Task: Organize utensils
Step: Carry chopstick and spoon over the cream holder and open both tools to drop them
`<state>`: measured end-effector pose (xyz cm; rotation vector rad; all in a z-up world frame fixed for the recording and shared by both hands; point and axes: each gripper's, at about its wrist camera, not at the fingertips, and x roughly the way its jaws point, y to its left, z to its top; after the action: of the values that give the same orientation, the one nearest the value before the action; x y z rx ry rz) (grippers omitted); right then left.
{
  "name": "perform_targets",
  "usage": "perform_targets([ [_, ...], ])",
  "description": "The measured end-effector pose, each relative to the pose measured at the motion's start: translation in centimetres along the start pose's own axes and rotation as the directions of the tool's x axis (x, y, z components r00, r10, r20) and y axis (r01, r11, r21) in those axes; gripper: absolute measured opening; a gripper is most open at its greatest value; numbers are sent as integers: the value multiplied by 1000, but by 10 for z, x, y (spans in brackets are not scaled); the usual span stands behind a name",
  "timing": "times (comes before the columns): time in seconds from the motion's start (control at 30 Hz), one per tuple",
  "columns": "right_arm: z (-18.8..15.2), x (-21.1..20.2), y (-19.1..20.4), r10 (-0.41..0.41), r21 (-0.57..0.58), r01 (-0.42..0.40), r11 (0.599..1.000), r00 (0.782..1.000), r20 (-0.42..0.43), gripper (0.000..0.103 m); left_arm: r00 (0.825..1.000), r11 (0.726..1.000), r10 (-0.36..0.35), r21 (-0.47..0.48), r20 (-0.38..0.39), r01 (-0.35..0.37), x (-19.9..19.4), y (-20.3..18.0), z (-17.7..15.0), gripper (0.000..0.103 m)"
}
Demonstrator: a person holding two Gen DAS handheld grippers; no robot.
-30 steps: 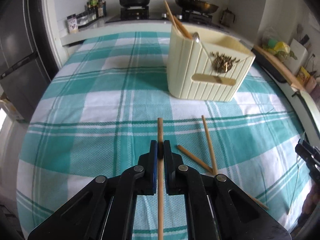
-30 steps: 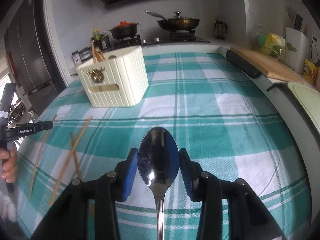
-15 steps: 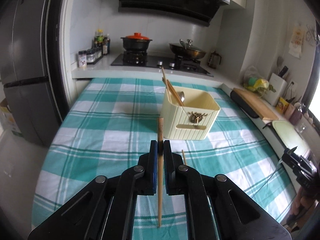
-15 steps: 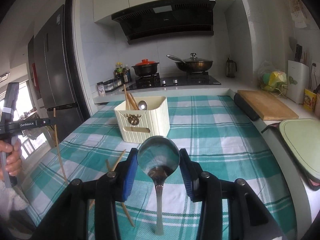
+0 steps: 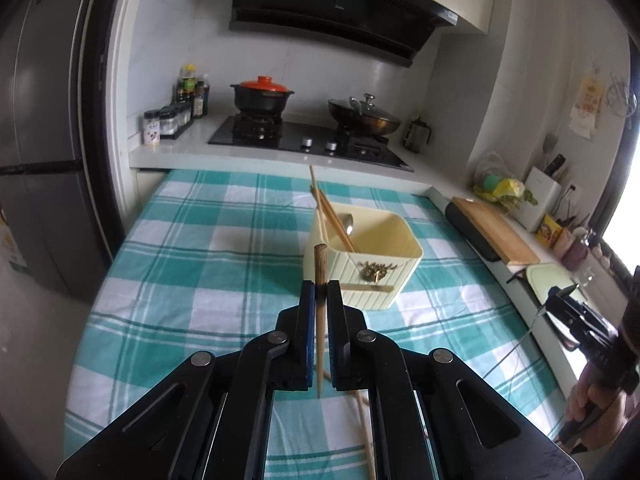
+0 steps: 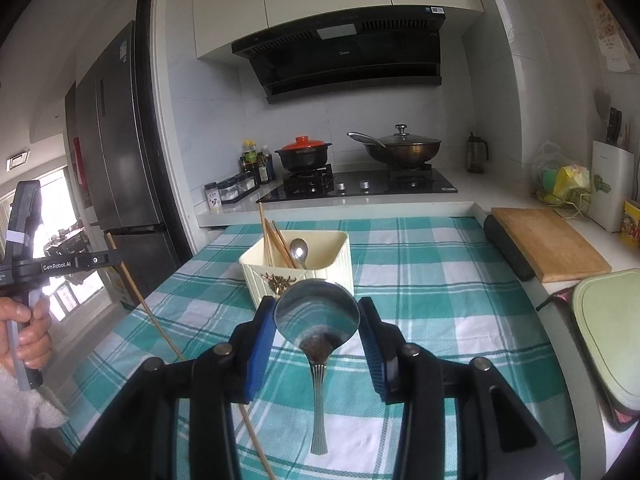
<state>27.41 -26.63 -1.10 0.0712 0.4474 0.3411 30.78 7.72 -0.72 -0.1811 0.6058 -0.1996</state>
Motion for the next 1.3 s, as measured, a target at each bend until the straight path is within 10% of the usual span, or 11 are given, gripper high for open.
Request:
perform_targets([
  [0.53,151,101,16,60,-73,-49,996,987,150,42,982,1000,-8,28,191,3,44,-33,145,4],
  [0.97,93,261,-3,38,-58,-54,997,968,-248,42,988,999,49,11,-147,-47,197,-32,110,4],
  [1.17,76,291,-6,13,-42,-27,999,955,-295,43,978,998,63,3,-197,-64,225,-28,95,4],
  [1.3,77,283,-3,29,-2,-31,1000,960,-278,53,978,998,63,-14,-200,-67,218,-20,92,38],
])
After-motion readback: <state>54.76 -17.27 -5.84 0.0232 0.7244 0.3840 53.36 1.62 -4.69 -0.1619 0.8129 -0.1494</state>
